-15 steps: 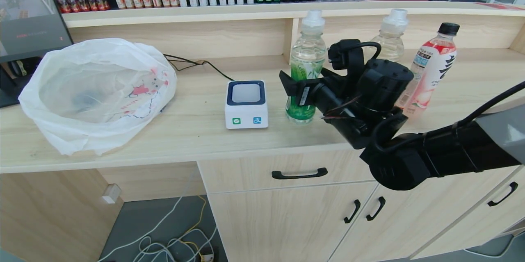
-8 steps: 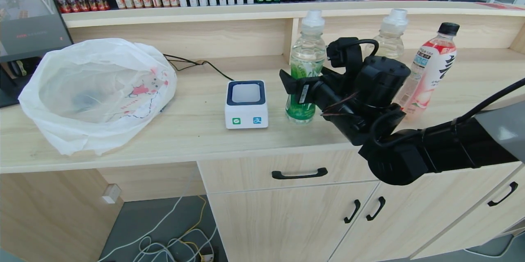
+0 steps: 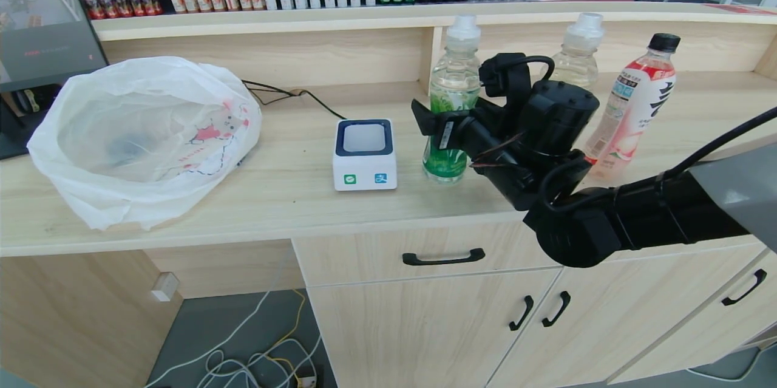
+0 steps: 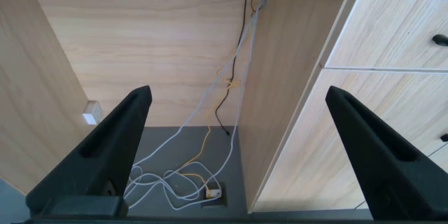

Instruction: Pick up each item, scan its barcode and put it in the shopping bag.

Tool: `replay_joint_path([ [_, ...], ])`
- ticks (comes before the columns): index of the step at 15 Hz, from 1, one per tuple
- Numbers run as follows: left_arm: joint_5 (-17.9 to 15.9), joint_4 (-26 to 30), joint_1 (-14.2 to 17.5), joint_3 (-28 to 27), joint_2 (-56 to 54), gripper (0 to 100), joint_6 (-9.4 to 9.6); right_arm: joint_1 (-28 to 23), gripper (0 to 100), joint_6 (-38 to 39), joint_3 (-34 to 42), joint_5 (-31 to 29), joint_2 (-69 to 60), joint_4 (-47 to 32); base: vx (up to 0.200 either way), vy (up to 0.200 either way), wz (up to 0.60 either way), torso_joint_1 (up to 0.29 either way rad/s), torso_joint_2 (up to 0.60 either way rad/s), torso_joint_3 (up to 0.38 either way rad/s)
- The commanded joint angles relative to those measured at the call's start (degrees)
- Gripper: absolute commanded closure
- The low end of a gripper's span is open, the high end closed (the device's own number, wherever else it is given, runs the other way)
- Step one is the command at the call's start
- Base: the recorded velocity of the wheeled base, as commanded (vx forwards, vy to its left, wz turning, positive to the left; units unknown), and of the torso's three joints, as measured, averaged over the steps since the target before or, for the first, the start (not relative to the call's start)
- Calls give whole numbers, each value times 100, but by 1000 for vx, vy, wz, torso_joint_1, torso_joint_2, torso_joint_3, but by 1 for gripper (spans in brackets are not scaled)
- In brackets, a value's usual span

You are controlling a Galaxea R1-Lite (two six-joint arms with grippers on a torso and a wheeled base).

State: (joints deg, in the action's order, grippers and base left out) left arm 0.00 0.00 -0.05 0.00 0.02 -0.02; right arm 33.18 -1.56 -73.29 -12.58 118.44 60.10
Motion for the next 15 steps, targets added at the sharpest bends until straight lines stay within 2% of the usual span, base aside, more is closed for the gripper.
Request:
replay_joint_path([
  [1, 0, 0, -4, 0, -2, 0, -6, -14, 0, -2, -54, 1, 21, -33, 0, 0, 0, 0, 0, 0],
  [7, 0, 0, 5, 0, -2, 0, -6, -14, 0, -2, -63, 1, 47, -33, 0, 0, 0, 0, 0, 0],
  [8, 0, 0, -4, 0, -2, 0, -6, -14, 100, -2, -71, 1, 47, -33, 0, 0, 0, 0, 0, 0],
  [15, 0, 0, 5, 0, -2, 0, -6, -14, 100, 7, -89, 1, 12, -33, 0, 0, 0, 0, 0, 0],
])
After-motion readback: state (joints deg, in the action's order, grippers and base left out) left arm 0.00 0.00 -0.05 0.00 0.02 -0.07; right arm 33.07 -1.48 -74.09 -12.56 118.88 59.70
